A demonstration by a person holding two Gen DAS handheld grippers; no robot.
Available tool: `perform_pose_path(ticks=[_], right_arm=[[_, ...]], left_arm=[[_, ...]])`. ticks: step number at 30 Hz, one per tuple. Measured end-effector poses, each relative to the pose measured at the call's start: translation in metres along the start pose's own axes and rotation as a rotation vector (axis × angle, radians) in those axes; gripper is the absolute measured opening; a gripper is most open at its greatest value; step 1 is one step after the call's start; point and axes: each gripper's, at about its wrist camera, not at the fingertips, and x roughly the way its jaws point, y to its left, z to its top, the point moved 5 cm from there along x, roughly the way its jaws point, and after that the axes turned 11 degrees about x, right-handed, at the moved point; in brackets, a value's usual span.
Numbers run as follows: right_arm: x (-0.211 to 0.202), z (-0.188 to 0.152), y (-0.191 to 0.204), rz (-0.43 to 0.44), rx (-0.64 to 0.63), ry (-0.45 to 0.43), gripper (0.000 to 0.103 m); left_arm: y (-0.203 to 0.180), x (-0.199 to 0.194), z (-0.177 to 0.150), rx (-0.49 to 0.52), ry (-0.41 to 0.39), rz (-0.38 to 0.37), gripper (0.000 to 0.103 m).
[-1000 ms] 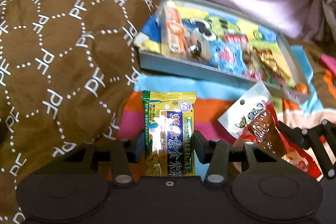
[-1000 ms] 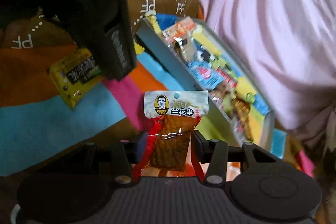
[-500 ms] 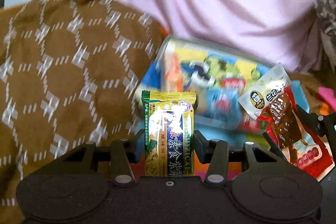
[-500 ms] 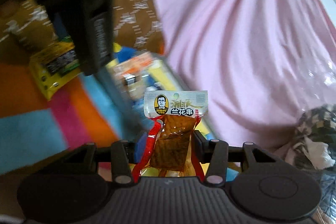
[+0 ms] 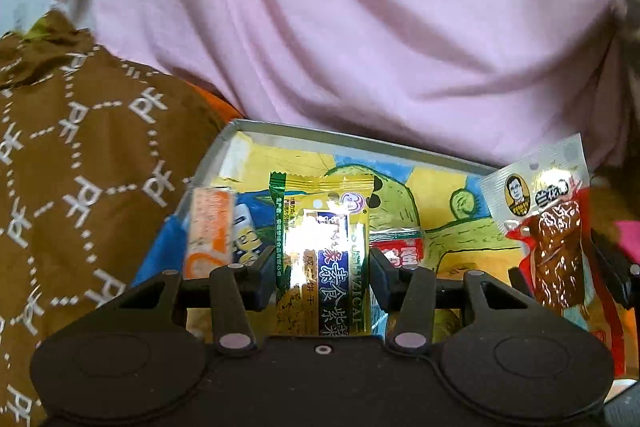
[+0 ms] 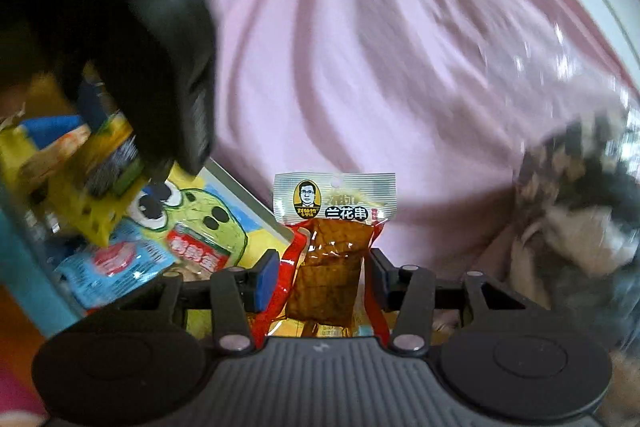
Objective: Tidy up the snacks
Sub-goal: 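Carry the biscuit pack into the tray with the left tool while the right tool carries the meat pack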
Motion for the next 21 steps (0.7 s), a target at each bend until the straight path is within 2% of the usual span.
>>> perform_pose_path(ticks=[6,9,15,21], right_arm=[[0.025,-0.019,-0.008,0.04,0.09,0.12,0.053],[0.034,-0.026,-0.013,0.045,0.138,0.159,0.053],[0.05,-0.03,-0.021,0.066,0.214,0.21,0.055],[0.057,-0.035,-0.014,0.095,0.215,0.227,0.059]], left_arm=[[-0.009,0.037,-0.004,0.007,0.077,0.023,0.05],[-0.014,0.045,-0.006,0.024,0.092,0.037,0.049],[-0.02,0.052,-0.007,0.06,0.11,0.046,0.048],[-0.021,0.06,-0.011,0.06,0.14,0.046,0.049]])
